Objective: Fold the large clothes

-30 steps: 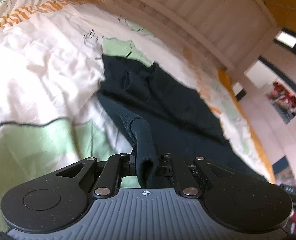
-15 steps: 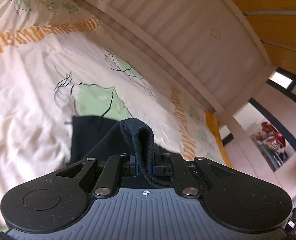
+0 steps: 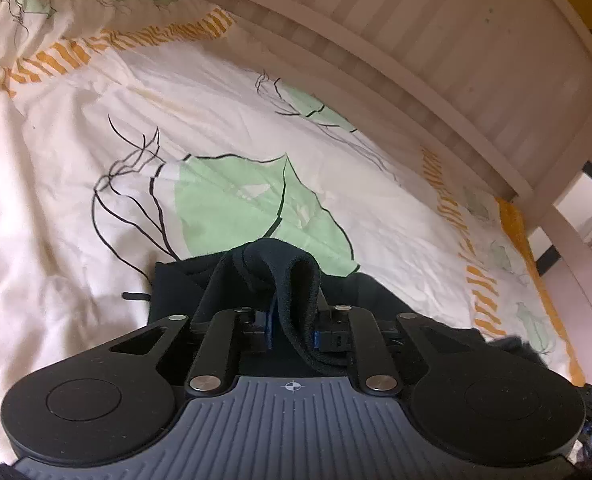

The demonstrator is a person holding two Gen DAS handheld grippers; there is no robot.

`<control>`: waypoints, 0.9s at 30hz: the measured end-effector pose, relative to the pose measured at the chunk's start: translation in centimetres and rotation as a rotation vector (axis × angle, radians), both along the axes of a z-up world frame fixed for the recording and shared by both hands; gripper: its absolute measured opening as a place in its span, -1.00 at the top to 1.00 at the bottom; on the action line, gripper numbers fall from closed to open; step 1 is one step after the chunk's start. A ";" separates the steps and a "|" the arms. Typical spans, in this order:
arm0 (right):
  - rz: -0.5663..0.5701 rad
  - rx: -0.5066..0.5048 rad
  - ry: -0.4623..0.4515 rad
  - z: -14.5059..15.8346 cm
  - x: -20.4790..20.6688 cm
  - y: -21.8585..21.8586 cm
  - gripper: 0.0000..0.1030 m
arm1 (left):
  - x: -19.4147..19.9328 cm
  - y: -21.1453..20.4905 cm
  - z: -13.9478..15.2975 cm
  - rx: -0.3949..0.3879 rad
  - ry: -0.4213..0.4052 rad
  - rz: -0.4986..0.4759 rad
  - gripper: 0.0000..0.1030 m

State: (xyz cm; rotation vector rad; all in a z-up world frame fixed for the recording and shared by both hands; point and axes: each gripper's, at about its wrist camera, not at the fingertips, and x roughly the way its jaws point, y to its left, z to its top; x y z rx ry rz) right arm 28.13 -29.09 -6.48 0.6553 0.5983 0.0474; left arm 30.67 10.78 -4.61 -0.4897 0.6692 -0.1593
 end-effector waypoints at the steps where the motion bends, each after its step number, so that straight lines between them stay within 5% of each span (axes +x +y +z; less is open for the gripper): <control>1: -0.002 -0.007 -0.006 -0.4 0.2 0.0 0.51 | 0.2 0.2 -0.2 -0.023 0.008 -0.002 0.60; 4: -0.026 -0.002 -0.027 -0.7 0.1 -0.3 0.27 | 0.1 1.1 -0.3 -0.108 0.016 -0.002 0.27; 6: -0.049 -0.031 -0.070 -0.2 -0.6 -0.4 -0.54 | -0.8 1.4 0.5 -0.092 -0.032 0.015 -0.37; 7: -0.052 -0.053 -0.100 0.2 -1.2 -0.5 -0.64 | -1.6 1.6 1.2 -0.064 -0.071 0.031 -0.49; 17: 0.101 -0.384 -0.152 2.6 -5.5 4.6 -0.65 | -5.7 -4.7 3.9 0.264 -0.158 -0.157 -0.69; 21: 0.201 -0.498 -0.129 2.1 -5.1 8.5 -0.72 | -5.3 -8.2 2.4 0.383 -0.149 -0.257 -0.69; 27: 0.269 -0.585 -0.069 0.1 -1.9 11.8 -0.76 | -2.5 -9.6 -1.4 0.465 -0.058 -0.243 -0.69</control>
